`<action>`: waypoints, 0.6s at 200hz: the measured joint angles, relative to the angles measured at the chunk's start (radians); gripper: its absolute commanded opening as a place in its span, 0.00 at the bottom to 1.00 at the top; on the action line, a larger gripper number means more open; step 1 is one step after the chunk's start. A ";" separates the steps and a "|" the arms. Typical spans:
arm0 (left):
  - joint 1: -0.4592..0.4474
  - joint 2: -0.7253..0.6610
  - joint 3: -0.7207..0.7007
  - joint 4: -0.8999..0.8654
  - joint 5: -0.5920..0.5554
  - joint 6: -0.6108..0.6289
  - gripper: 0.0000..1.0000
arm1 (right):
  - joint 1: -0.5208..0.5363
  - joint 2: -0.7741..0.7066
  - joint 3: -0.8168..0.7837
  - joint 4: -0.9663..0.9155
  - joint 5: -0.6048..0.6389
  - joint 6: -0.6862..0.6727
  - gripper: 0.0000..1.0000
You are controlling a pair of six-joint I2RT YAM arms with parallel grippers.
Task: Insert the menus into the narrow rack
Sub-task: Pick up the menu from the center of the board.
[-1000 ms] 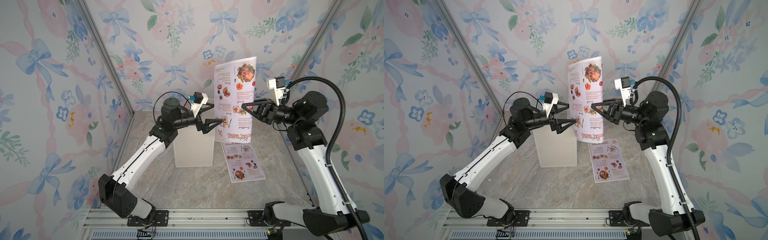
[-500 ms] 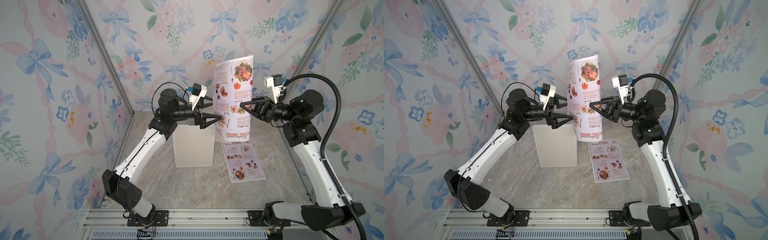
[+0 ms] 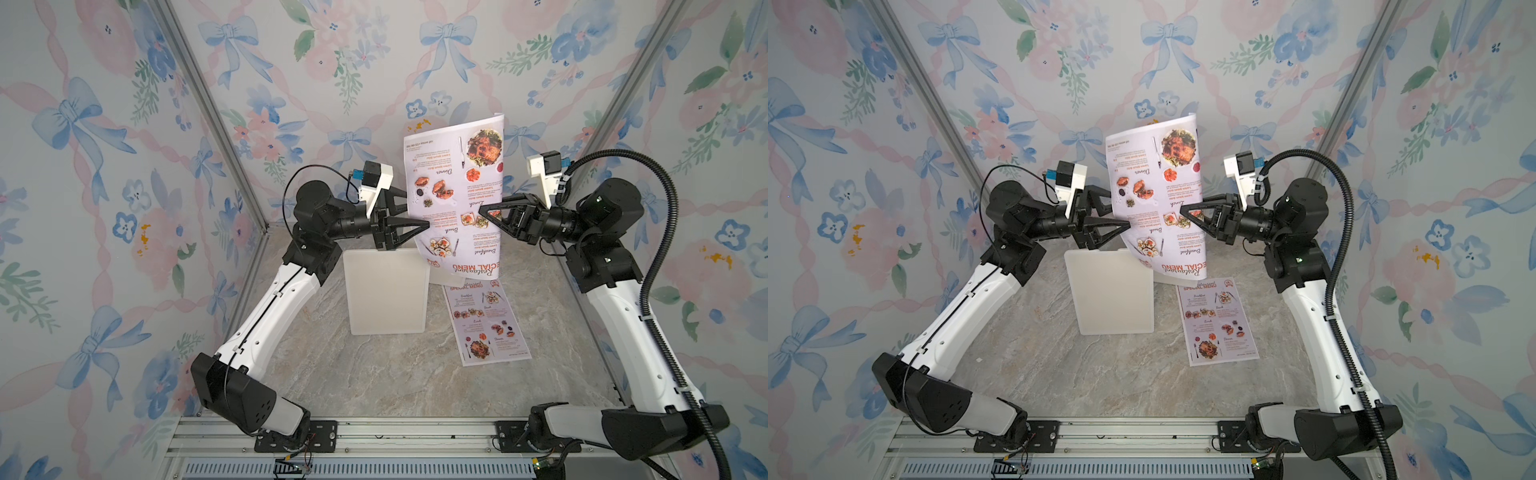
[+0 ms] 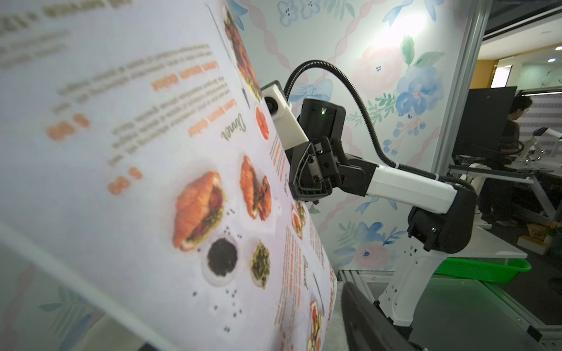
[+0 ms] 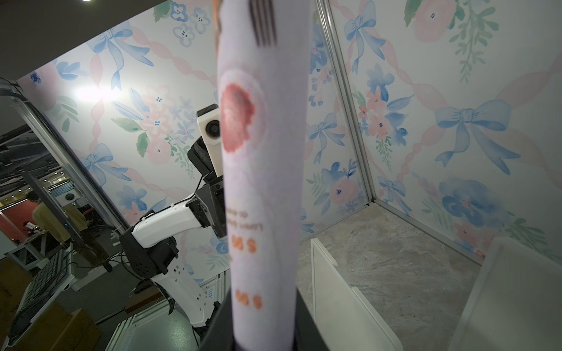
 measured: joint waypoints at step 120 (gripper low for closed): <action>0.025 -0.004 -0.024 0.092 -0.249 -0.031 0.00 | 0.063 -0.075 -0.048 -0.124 0.261 -0.266 0.76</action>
